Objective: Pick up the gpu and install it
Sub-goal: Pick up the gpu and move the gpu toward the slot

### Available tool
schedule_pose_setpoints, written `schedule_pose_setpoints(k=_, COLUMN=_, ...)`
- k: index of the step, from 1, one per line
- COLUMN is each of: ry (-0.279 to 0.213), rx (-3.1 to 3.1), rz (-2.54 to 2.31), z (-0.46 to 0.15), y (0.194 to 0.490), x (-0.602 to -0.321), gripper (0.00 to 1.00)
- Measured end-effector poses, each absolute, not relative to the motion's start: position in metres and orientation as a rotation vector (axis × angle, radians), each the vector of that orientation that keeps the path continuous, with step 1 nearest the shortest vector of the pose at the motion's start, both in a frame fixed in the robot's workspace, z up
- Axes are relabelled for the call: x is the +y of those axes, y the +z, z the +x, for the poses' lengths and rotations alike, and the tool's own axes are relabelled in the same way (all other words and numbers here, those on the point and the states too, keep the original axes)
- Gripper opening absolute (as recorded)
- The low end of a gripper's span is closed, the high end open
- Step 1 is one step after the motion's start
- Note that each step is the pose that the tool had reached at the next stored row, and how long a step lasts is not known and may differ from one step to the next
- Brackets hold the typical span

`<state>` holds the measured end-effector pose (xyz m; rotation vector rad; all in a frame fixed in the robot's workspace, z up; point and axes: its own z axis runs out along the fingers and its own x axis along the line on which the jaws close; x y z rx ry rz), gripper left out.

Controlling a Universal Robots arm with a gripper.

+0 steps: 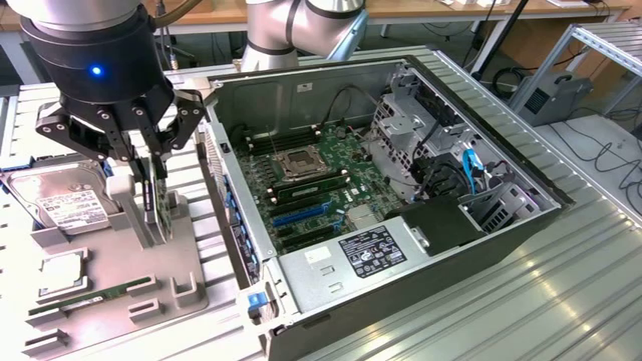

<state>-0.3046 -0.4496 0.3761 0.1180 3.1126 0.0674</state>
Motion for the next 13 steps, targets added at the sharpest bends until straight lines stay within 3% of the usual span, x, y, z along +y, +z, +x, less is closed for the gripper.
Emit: schedule_pose_setpoints(k=13, ry=0.068, rx=3.112, rz=0.118, z=-0.3046, y=0.3803, x=-0.4496, gripper=0.26)
